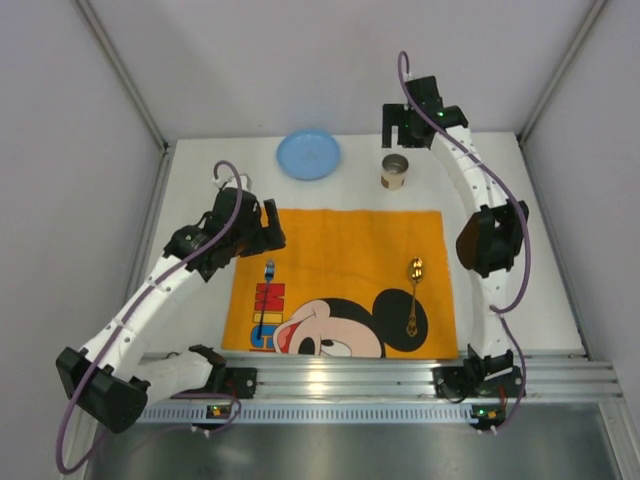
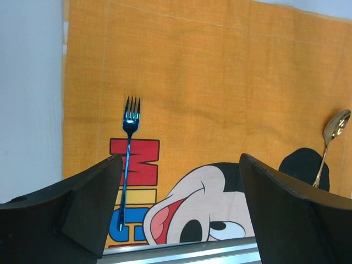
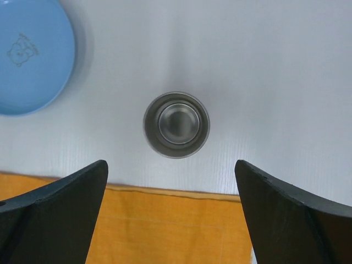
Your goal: Set the dinner table for one person
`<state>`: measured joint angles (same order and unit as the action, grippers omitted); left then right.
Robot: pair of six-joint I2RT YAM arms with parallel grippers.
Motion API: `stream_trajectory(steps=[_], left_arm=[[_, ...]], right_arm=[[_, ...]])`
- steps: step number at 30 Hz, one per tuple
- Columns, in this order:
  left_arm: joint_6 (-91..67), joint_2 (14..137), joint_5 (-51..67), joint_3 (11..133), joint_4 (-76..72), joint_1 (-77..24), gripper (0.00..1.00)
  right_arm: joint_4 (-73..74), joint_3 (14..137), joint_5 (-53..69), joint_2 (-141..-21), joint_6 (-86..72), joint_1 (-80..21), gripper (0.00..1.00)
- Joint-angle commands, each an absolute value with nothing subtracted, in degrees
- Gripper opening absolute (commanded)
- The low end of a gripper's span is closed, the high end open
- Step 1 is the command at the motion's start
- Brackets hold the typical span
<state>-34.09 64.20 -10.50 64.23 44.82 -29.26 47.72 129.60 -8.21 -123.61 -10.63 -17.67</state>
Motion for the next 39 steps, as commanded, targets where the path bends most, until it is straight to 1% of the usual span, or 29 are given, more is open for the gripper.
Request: stream_trajectory(steps=[1,6,10,16,17,19,20,21,22,23,24,28,29,30,31,35,39], left_arm=[[-35.8,61.4,-14.1,66.1,46.9,-29.3,0.93],[-37.7,59.6,-16.6,64.9,48.3,-29.1,0.93],[-38.8,59.6,-18.0,65.0,49.0,-29.2,0.93],[-39.8,59.8,-20.5,66.0,50.5,-29.2,0.93],[-40.2,59.9,-20.6,65.9,50.7,-29.2,0.93],[-40.6,60.1,-20.7,66.0,50.8,-29.2,0.93],[-40.8,60.4,-20.7,66.2,50.8,-29.2,0.93],[-40.8,60.6,-20.7,66.3,50.8,-29.1,0.93],[-40.8,60.6,-20.7,66.4,51.0,-29.2,0.93],[-40.9,60.9,-20.8,66.6,51.0,-29.2,0.93],[-40.8,61.2,-20.8,66.7,50.9,-29.2,0.93],[-40.4,62.0,-20.3,67.1,50.4,-29.2,0.93],[-40.3,62.3,-20.2,67.2,50.1,-29.2,0.93],[-40.0,62.6,-20.0,67.4,49.8,-29.2,0.93],[-39.9,62.8,-19.9,67.5,49.7,-29.2,0.93],[-38.9,63.3,-18.6,67.5,48.9,-29.2,0.93],[-38.1,63.5,-17.1,66.8,47.6,-29.2,0.93]], right_arm=[[49.7,136.0,-9.8,-126.1,-13.2,-15.2,1.0],[49.0,137.1,-8.2,-130.6,-13.1,-13.3,1.0],[49.0,135.7,-8.4,-133.6,-12.8,-12.1,1.0],[48.6,135.3,-6.3,-137.9,-13.5,-11.8,0.91],[48.4,135.3,-6.2,-138.2,-13.7,-11.8,0.81],[48.4,135.5,-5.8,-139.3,-14.0,-11.7,0.7],[48.4,135.6,-5.8,-139.6,-14.2,-11.7,0.57],[48.4,135.6,-5.5,-139.7,-14.3,-11.6,0.51],[48.3,135.7,-5.5,-139.7,-14.4,-11.6,0.46],[48.3,135.7,-5.5,-139.7,-14.4,-11.7,0.38],[48.2,135.7,-5.2,-139.7,-14.4,-11.6,0.33],[47.8,136.0,-4.5,-139.7,-14.4,-11.2,0.15],[47.8,136.0,-4.2,-139.7,-14.5,-11.0,0.07],[47.9,136.2,-4.1,-139.1,-14.6,-11.0,0.01],[47.9,136.7,-3.9,-138.8,-14.7,-11.0,0.0],[46.7,139.0,-0.5,-134.4,-15.5,-11.0,0.0],[43.7,138.4,1.6,-124.5,-16.3,-11.3,0.0]])
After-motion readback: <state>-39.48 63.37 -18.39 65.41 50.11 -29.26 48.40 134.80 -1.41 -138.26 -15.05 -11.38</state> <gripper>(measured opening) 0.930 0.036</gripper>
